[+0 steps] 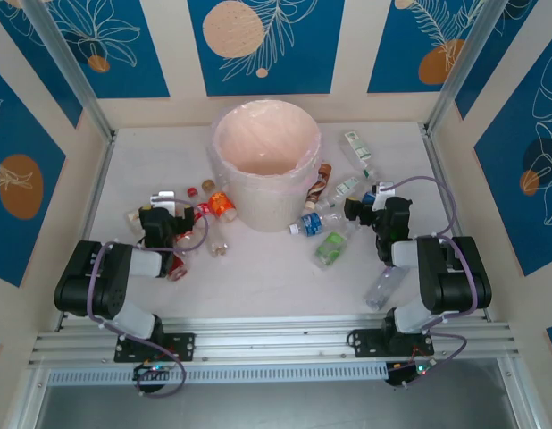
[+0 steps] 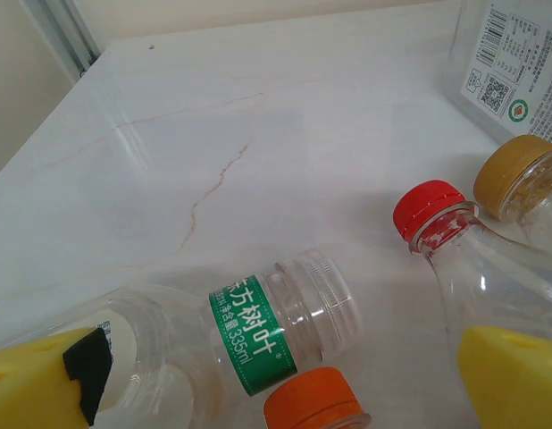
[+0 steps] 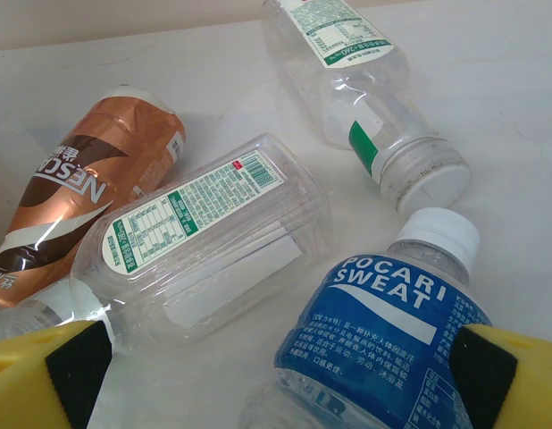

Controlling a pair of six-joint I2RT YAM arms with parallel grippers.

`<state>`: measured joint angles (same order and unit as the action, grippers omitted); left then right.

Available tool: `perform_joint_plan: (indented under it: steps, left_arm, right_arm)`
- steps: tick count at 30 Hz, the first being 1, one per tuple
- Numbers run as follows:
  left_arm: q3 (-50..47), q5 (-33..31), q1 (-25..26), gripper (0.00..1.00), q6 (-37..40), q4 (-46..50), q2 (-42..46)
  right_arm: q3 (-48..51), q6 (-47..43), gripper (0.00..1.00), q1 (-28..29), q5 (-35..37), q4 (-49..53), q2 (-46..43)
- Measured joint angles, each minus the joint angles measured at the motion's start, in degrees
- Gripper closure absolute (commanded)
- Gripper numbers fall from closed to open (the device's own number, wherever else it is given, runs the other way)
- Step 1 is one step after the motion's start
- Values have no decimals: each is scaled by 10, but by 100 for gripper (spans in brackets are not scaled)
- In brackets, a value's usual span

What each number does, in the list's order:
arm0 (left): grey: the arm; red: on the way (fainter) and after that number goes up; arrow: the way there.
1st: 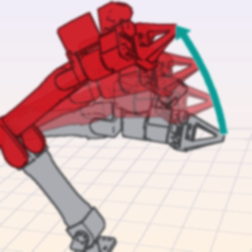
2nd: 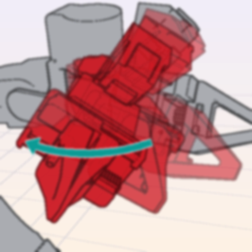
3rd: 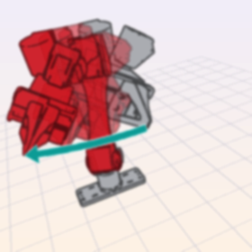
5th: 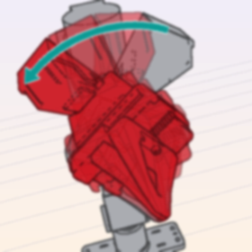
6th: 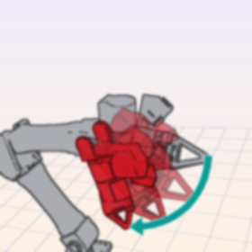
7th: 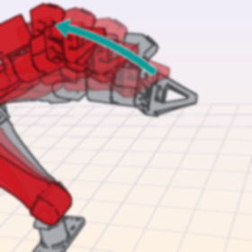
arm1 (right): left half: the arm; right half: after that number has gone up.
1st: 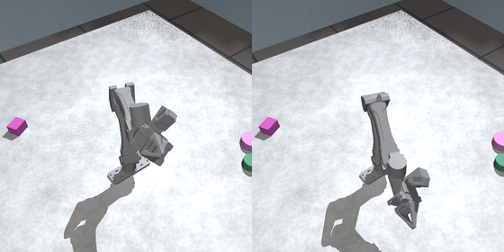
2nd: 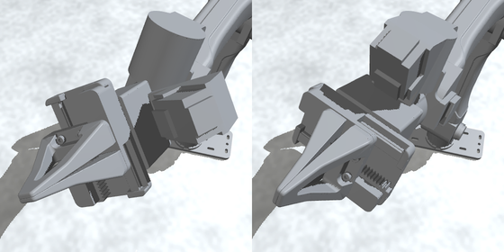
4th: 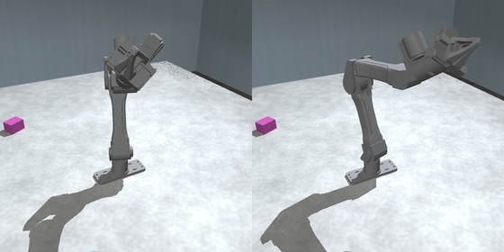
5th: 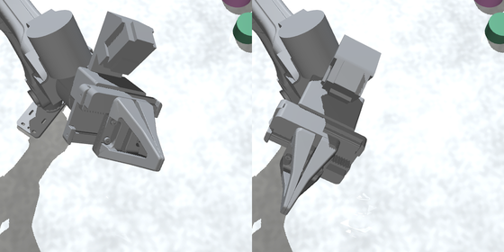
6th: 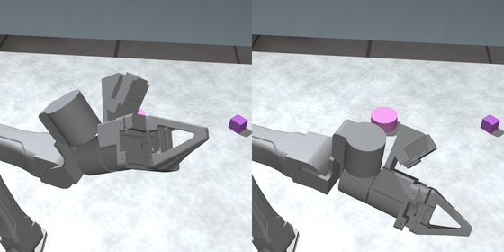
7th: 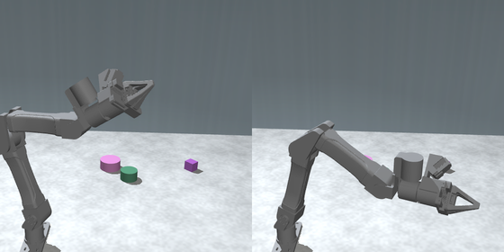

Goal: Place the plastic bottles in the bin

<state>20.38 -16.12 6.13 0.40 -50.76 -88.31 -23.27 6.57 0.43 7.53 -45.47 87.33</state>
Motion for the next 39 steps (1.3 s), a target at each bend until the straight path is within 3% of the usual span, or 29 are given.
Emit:
perform_joint_plan:
  steps: [32, 39]
  left_arm:
    - [0, 7, 0, 0, 2, 2, 1]
    - [29, 36, 0, 0, 10, 121, 101]
  right_arm:
    - [0, -1, 1, -1, -8, 6, -3]
    - [-6, 0, 0, -1, -19, 83, -103]
